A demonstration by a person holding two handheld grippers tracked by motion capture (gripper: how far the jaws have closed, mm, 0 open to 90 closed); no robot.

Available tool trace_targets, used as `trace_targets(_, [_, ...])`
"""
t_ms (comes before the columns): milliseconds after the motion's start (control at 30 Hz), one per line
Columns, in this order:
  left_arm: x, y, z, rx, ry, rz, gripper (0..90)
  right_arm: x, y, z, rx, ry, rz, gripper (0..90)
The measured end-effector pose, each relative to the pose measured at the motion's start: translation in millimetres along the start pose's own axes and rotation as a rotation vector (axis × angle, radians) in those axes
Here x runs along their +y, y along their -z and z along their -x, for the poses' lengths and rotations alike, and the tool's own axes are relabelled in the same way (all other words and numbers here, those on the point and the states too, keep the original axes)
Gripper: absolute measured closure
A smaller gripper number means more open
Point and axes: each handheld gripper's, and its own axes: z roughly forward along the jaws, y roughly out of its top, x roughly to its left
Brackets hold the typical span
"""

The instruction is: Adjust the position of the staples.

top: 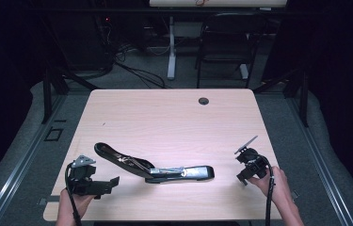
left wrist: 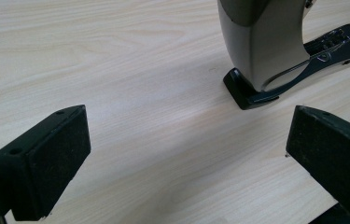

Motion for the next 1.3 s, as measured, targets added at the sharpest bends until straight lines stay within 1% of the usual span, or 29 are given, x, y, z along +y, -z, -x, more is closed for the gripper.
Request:
trace_targets(33, [0.0,0.0,0.0,-0.002,-0.002,0.0,0.0,1.1,2.0,0.9,-0.005,0.02,-0.017,77.7])
trace_targets(100, [-0.1,-0.5,0.3,0.003,-0.002,0.005,0.0,0.3,0.7,-1.1,-0.001,-0.002,0.016,77.7])
trace_targets(133, [-0.2,-0.5,0.4,0.003,-0.003,0.006,0.0,0.5,0.8,-1.4,-0.007,0.001,0.019,77.7])
trace_targets(233, [0.0,-0.1,0.5,-0.005,-0.009,0.007,0.0,2.1,2.7,-3.1,0.012,0.004,0.03,77.7])
trace_targets(267, [0.2,0.2,0.9,-0.009,-0.01,0.006,0.0,2.6,3.3,-3.6,0.001,0.011,0.034,77.7])
trace_targets(300, [0.3,0.1,1.3,-0.016,-0.012,0.009,0.1,3.4,4.3,-4.4,0.006,0.015,0.035,77.7])
trace_targets(333, [0.4,0.3,1.7,-0.019,-0.015,0.01,0.1,4.1,4.6,-5.4,0.013,0.015,0.043,77.7])
trace_targets(367, [0.2,0.2,2.2,-0.018,-0.016,0.012,0.1,3.9,3.4,-7.7,0.031,-0.003,0.074,77.7])
trace_targets(400, [0.1,0.3,2.5,-0.02,-0.015,0.011,0.1,4.8,3.3,-9.3,0.025,-0.005,0.083,77.8])
trace_targets(433, [0.0,0.2,2.5,-0.02,-0.016,0.013,0.1,7.7,7.2,-8.3,0.026,0.037,0.04,77.7])
trace_targets(467, [0.0,0.4,2.4,-0.019,-0.016,0.014,0.1,8.8,7.8,-9.4,0.031,0.043,0.039,77.7])
trace_targets(533, [0.0,1.0,2.1,-0.021,-0.017,0.016,0.1,10.0,6.6,-13.5,0.04,0.022,0.078,77.7])
trace_targets(567, [0.0,1.2,2.2,-0.021,-0.017,0.017,0.1,11.6,8.4,-13.6,0.042,0.037,0.067,77.7])
trace_targets(633, [0.1,1.6,2.2,-0.023,-0.019,0.015,0.1,13.2,8.8,-15.8,0.045,0.027,0.092,77.8])
trace_targets(700, [0.0,1.8,2.3,-0.026,-0.019,0.016,0.1,16.2,12.3,-15.3,0.04,0.05,0.073,77.7])
trace_targets(733, [-0.2,1.7,2.4,-0.025,-0.019,0.018,0.1,17.2,11.8,-16.6,0.049,0.037,0.101,77.8])
trace_targets(767, [-0.2,1.9,2.3,-0.027,-0.02,0.016,0.1,18.5,13.8,-16.2,0.042,0.043,0.097,77.7])
trace_targets(833, [-0.4,1.9,2.2,-0.03,-0.019,0.017,0.1,21.9,17.9,-15.6,0.054,0.055,0.096,77.8])
trace_targets(867, [-0.4,1.8,2.3,-0.035,-0.018,0.016,0.1,22.8,17.7,-16.0,0.058,0.051,0.12,77.8])
trace_targets(933, [-0.5,1.5,2.8,-0.039,-0.017,0.018,0.2,26.2,18.7,-16.3,0.061,0.069,0.113,77.8])
trace_targets(967, [-0.5,1.3,3.0,-0.039,-0.019,0.018,0.2,27.8,18.9,-16.3,0.047,0.083,0.11,77.8])
trace_targets(1000, [-0.6,1.2,3.0,-0.04,-0.019,0.018,0.2,28.3,17.5,-17.9,0.06,0.056,0.142,77.8])
trace_targets(1033, [-0.6,1.2,3.0,-0.04,-0.018,0.017,0.1,30.6,20.8,-15.9,0.054,0.084,0.114,77.8])
trace_targets(1067, [-0.7,1.1,2.8,-0.04,-0.018,0.017,0.1,32.4,22.6,-15.1,0.044,0.095,0.111,77.8])
trace_targets(1100, [-0.6,0.9,2.7,-0.04,-0.017,0.017,0.2,33.2,22.9,-15.6,0.048,0.087,0.14,77.8])
trace_targets(1133, [-0.6,0.7,2.6,-0.04,-0.017,0.016,0.2,34.9,25.5,-14.9,0.052,0.096,0.132,77.8])
trace_targets(1200, [-0.7,0.4,2.6,-0.041,-0.016,0.015,0.2,37.4,27.9,-15.4,0.052,0.097,0.151,77.8])
trace_targets(1267, [-0.7,0.0,2.8,-0.041,-0.019,0.012,0.1,40.2,28.8,-16.0,0.067,0.103,0.165,77.8])
trace_targets(1300, [-0.6,-0.1,2.7,-0.037,-0.022,0.008,0.1,42.0,30.1,-15.7,0.056,0.119,0.156,77.8])
